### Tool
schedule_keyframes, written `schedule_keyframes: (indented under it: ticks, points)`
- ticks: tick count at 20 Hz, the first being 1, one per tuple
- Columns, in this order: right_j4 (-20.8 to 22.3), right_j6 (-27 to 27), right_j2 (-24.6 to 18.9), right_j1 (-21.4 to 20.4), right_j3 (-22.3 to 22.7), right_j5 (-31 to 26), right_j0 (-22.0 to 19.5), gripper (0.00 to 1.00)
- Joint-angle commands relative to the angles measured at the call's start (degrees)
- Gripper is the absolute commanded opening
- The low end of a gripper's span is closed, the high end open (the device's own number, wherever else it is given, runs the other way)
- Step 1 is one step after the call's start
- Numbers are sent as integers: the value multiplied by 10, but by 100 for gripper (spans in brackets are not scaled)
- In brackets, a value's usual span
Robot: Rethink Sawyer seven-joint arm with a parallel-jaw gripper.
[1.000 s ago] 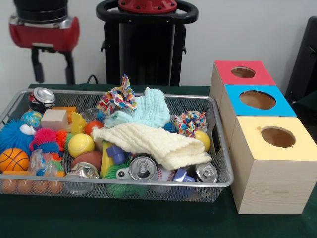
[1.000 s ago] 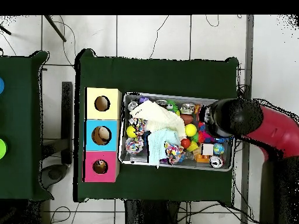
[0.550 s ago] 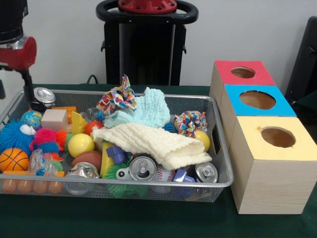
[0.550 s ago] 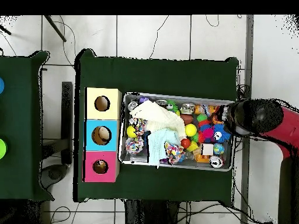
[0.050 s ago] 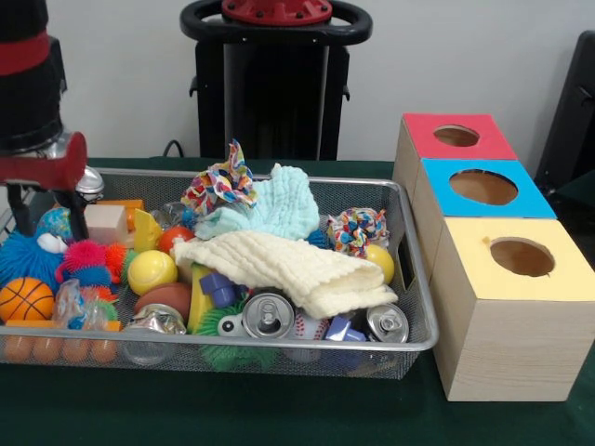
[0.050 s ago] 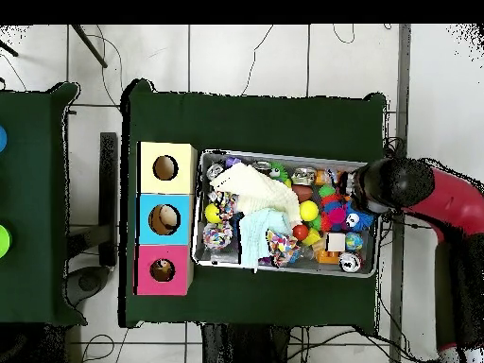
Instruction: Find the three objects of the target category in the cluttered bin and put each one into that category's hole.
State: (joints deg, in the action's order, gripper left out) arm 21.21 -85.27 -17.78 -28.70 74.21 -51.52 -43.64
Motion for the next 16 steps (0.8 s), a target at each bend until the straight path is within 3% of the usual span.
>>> schedule_keyframes:
  ticks: [1, 16]
  points:
    - [40, 158, -75, 63, -16, 16, -4, 100]
    - [75, 116, -102, 79, 11, 63, -28, 100]
